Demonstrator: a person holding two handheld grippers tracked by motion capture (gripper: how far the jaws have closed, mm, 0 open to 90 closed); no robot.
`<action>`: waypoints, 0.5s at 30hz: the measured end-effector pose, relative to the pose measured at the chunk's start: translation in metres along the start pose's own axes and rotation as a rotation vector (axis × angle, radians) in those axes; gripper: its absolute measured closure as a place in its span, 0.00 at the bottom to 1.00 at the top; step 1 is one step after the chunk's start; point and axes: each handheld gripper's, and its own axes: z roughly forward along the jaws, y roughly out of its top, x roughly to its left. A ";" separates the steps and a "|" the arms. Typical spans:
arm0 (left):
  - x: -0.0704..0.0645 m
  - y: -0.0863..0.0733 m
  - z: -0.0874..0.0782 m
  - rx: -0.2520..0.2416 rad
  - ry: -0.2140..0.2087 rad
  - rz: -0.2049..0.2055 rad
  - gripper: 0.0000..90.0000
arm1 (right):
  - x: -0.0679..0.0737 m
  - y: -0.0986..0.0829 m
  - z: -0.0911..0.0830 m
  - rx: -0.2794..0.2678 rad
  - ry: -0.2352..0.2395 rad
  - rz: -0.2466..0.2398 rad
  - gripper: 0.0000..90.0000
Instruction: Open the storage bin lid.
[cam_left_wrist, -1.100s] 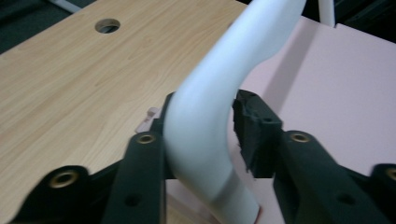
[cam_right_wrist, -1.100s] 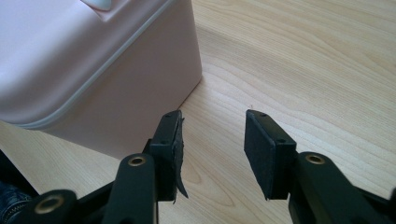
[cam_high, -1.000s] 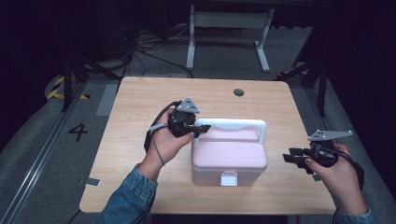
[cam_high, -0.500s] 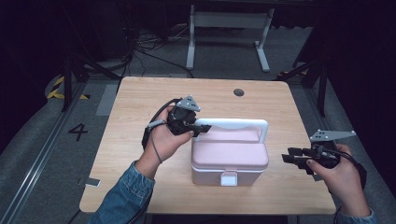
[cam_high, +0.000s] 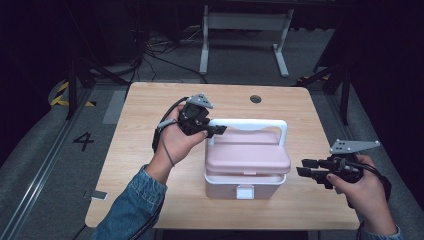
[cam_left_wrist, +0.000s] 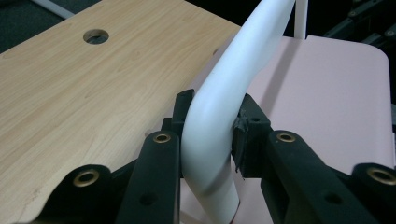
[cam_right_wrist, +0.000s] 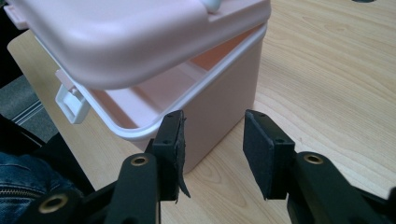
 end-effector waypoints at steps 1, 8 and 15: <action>0.002 0.001 0.000 -0.006 0.002 -0.006 0.82 | 0.000 0.000 0.000 -0.001 0.004 -0.005 0.67; 0.007 0.006 0.001 -0.016 0.008 -0.021 0.82 | 0.006 0.002 0.003 -0.031 0.027 -0.039 0.82; 0.013 0.010 0.002 -0.023 0.008 -0.048 0.82 | 0.009 0.003 0.011 -0.085 0.054 -0.105 0.95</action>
